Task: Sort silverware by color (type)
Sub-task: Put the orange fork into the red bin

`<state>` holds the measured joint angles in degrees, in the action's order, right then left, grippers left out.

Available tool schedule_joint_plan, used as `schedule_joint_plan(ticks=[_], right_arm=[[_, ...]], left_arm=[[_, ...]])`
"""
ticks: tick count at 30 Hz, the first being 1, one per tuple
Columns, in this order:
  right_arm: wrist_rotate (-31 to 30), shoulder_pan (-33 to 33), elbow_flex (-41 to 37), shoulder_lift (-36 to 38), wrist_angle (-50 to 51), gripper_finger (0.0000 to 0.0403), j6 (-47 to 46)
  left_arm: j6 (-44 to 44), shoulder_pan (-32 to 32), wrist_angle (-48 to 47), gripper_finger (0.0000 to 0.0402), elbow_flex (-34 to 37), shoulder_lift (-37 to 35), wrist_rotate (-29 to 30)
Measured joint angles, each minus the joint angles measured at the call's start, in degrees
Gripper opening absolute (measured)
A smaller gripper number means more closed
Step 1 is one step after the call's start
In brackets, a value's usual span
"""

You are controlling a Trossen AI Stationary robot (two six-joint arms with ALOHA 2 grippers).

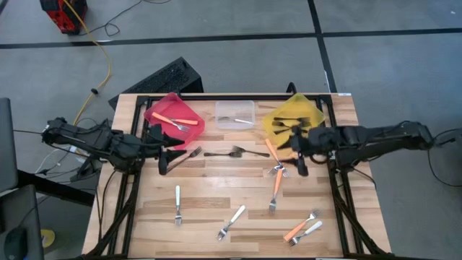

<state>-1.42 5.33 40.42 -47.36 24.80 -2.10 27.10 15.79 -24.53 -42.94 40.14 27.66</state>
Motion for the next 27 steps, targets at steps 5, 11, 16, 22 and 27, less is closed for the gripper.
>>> schedule_joint_plan(ticks=[5, 11, 16, 22, 27], right_arm=[[0.0, 10.4, 0.0, -3.1, -0.1, 0.0256, -7.6], [-1.7, 23.3, 0.0, -8.3, 1.1, 0.0256, -19.2], [-2.9, 31.0, 0.0, -13.9, 1.6, 0.0256, -26.9], [-3.3, 36.7, 0.0, -21.2, 1.5, 0.0256, -29.8], [-3.3, 39.8, 0.0, -26.7, 2.0, 0.0256, -29.9]], left_arm=[[0.1, 0.0, 0.0, 0.0180, 0.0, 0.4, 0.0], [0.4, 0.0, 0.0, 0.0180, 0.0, 0.4, 0.0], [0.4, 0.0, 0.0, 0.0180, 0.0, 0.4, -0.1], [-0.8, 0.0, 0.0, 0.0180, 0.0, 0.4, -0.1], [-0.9, 0.0, -0.2, 0.0180, 0.0, 0.4, -0.1]])
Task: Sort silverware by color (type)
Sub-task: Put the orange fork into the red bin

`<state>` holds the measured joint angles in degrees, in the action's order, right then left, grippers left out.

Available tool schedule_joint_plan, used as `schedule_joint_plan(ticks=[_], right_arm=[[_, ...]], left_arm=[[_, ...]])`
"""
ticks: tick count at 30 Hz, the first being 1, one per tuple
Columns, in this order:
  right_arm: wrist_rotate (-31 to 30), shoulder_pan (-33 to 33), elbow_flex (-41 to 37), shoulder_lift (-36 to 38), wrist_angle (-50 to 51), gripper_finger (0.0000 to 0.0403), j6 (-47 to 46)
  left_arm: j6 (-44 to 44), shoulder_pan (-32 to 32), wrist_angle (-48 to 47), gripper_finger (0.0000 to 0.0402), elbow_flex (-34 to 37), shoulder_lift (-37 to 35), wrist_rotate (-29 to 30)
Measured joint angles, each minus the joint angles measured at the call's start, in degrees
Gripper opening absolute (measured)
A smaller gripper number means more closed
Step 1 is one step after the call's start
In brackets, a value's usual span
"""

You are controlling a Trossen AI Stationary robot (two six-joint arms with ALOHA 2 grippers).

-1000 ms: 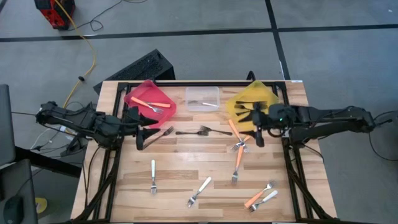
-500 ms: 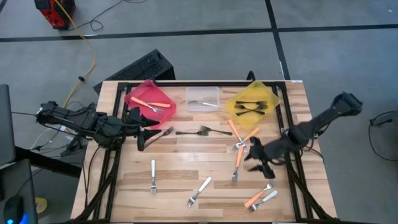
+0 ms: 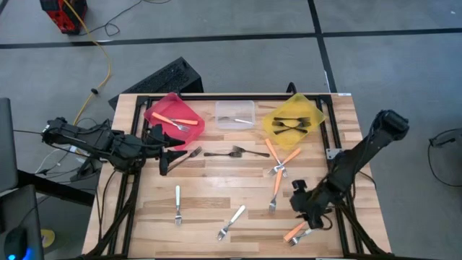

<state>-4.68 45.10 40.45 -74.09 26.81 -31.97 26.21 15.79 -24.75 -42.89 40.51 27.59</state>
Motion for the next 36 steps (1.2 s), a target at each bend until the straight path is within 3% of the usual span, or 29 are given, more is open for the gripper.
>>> schedule_joint_plan(ticks=[7, 15, 24, 30, 36], right_arm=[[0.9, 3.3, 0.8, -4.6, 0.8, 0.0256, 0.3], [-0.2, 3.3, 7.3, -4.9, 5.0, 0.0256, 3.8], [-0.2, 6.0, 7.8, -5.5, 5.1, 0.0256, 3.4], [0.6, 8.0, 8.4, -12.9, 5.3, 0.0256, 3.7], [0.6, 9.3, 12.7, -20.2, 7.6, 0.0256, 9.6]], left_arm=[[0.0, 0.0, -0.2, 0.0180, 0.0, 0.0, 0.0], [0.0, 0.0, -0.3, 0.0180, 0.0, 0.0, 1.1], [-0.4, 0.0, -0.3, 0.0180, 0.0, 0.0, 1.2], [-0.2, 0.0, -0.3, 0.0180, 0.0, 0.0, 1.2], [-0.4, 0.0, -0.3, 0.0180, 0.0, 0.0, 1.2]])
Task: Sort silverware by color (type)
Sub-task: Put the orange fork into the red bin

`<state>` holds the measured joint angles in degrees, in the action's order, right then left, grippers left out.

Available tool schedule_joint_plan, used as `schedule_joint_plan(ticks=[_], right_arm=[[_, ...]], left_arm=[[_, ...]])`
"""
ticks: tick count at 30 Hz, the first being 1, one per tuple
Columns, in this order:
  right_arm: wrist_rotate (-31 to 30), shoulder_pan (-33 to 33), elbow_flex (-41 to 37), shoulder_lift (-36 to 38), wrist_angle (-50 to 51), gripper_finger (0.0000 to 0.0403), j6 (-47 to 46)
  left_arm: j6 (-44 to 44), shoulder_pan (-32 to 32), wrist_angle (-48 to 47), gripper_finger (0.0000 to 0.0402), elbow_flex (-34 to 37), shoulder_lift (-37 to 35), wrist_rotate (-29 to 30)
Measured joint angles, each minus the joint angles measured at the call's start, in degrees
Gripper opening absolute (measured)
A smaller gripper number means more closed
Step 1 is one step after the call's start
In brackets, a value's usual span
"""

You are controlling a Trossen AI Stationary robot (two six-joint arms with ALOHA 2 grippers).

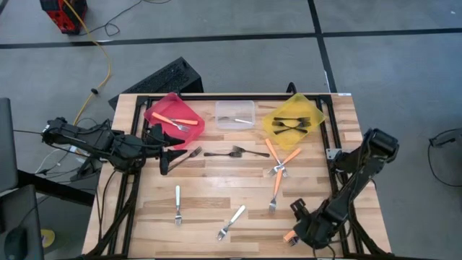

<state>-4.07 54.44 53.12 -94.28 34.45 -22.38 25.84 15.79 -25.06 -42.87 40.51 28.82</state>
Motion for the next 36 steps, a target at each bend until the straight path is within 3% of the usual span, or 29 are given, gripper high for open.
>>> schedule_joint_plan(ticks=[14, 33, 36], right_arm=[[3.2, -1.5, 2.4, -6.8, 2.6, 0.0245, 0.4], [5.6, -5.1, 2.2, -7.0, 3.2, 0.0081, -0.3], [6.0, -6.1, 2.2, -7.0, 3.4, 0.0070, -2.2]], left_arm=[[-0.1, 0.0, -1.2, 0.0180, 0.0, 0.0, 0.1], [-0.1, 0.0, -2.5, 0.0180, 0.0, 0.0, 0.1], [-0.1, 0.0, -2.5, 0.0180, 0.0, 0.0, 0.1]])
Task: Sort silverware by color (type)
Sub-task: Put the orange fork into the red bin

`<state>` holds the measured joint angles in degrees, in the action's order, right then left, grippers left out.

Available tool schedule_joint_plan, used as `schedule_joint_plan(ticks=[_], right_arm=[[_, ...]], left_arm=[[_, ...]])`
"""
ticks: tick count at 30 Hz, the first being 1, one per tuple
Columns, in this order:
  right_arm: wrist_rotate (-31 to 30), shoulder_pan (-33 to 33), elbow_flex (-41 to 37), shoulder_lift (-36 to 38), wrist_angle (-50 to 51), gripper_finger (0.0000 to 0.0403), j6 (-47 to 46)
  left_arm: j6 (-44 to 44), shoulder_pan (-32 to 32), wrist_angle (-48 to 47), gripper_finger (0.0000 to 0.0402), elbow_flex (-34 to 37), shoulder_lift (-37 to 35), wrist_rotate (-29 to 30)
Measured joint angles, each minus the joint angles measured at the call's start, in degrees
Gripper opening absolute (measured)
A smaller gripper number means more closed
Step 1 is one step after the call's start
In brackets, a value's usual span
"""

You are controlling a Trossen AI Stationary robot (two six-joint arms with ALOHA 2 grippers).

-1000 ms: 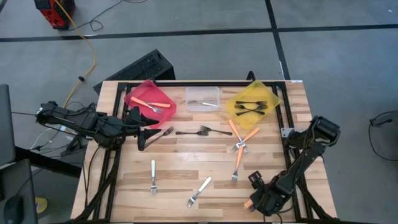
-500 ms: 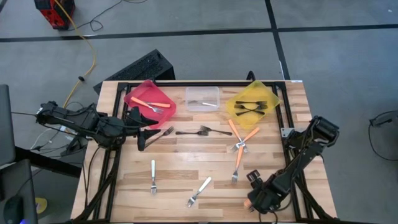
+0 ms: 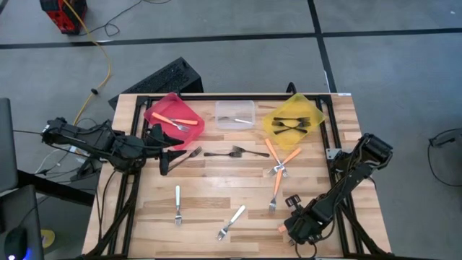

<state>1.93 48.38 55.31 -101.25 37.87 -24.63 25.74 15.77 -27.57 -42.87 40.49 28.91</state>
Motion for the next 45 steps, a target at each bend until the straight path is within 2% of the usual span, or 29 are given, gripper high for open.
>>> schedule_joint_plan(ticks=[5, 10, 18, 25, 28, 34, 45], right_arm=[[0.4, -2.6, -0.3, 2.3, 1.0, 0.0070, -0.9], [-1.9, -6.7, -0.5, 5.9, 1.5, 0.0070, -0.3], [-5.6, -15.4, 0.6, 11.6, 0.8, 0.0070, 6.5], [-12.1, -21.7, 7.5, 11.9, 0.1, 0.0070, 16.4], [-14.5, -24.5, 10.0, 10.8, -4.3, 0.0070, 23.4], [-14.0, -31.5, 11.5, 9.9, -20.4, 0.0070, 34.4], [-13.8, -46.0, 11.3, 7.6, -46.1, 0.0070, 39.8]], left_arm=[[0.0, 0.0, 0.0, 0.0180, 0.0, 0.0, 0.0], [-0.1, 0.0, 0.0, 0.0180, 0.0, 0.0, 0.3], [-1.2, 0.0, 0.0, 0.0180, 0.0, 0.0, 0.4], [-1.5, 0.0, 0.0, 0.0180, 0.0, 0.0, 0.4], [-1.5, 0.0, 0.0, 0.0180, 0.0, 0.0, 0.4], [-1.5, 0.0, 0.0, 0.0180, 0.0, 0.0, 0.4], [-3.1, 0.0, 0.0, 0.0180, 0.0, 0.0, 0.4]])
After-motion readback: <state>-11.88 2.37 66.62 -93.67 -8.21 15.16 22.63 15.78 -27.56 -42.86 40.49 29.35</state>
